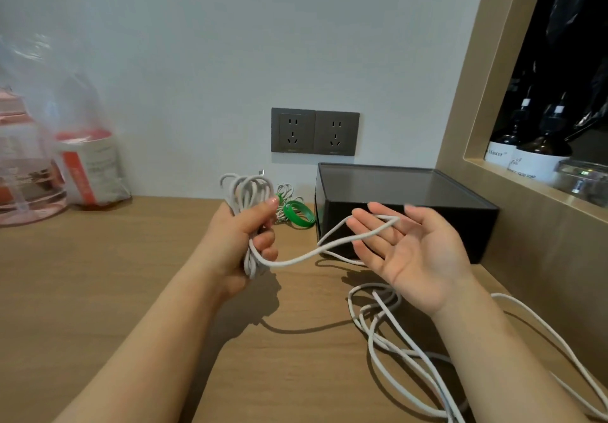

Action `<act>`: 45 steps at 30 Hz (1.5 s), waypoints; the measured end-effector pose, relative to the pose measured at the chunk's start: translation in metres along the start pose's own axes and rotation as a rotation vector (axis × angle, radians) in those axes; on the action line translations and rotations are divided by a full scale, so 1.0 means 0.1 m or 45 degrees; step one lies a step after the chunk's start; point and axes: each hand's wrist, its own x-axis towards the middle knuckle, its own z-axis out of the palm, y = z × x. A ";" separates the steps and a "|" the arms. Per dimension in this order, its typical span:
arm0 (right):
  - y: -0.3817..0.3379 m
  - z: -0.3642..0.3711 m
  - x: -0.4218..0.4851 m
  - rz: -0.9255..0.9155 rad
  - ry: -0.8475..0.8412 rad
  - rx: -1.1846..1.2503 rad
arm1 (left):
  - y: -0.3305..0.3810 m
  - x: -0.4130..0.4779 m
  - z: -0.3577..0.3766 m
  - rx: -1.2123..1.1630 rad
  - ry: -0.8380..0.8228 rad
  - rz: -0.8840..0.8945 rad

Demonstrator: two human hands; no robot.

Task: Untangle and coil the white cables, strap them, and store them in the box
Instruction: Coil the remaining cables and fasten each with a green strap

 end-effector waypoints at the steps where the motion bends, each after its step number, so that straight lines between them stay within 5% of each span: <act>1: 0.01 0.01 0.00 -0.047 0.016 -0.013 | -0.02 -0.01 0.01 0.096 -0.015 0.019; 4: 0.06 0.02 0.07 -0.325 0.133 -0.339 | -0.09 -0.05 0.08 0.263 -0.084 0.018; 7: 0.16 0.01 0.10 -0.679 0.280 -0.980 | -0.15 -0.08 0.15 0.286 -0.133 -0.047; 10: 0.27 0.01 0.11 -0.869 0.208 -1.342 | -0.17 -0.10 0.17 0.310 -0.207 -0.162; 14: 0.28 -0.02 0.14 -0.899 0.350 -1.290 | -0.15 -0.15 0.17 0.351 -0.375 -0.389; 17: 0.19 -0.01 0.12 -0.516 0.402 -0.976 | -0.12 -0.15 0.16 0.203 -0.406 -0.485; 21: 0.09 0.01 0.05 -0.090 0.218 -0.492 | -0.07 -0.11 0.15 0.054 -0.227 -0.370; 26: 0.04 0.04 0.00 -0.008 -0.011 -0.317 | -0.12 -0.06 0.10 0.275 0.029 -0.197; 32: 0.06 0.03 -0.03 -0.057 -0.175 -0.441 | -0.15 -0.06 0.09 0.527 0.056 -0.124; 37: 0.16 0.02 0.03 -0.299 0.069 -1.139 | -0.14 -0.07 0.12 0.431 0.039 -0.140; 40: 0.25 0.05 0.04 -0.407 0.029 -1.512 | -0.16 -0.07 0.14 0.512 0.021 -0.108; 45: 0.25 0.03 0.04 -0.419 0.021 -1.437 | -0.22 -0.08 0.15 0.800 -0.031 -0.016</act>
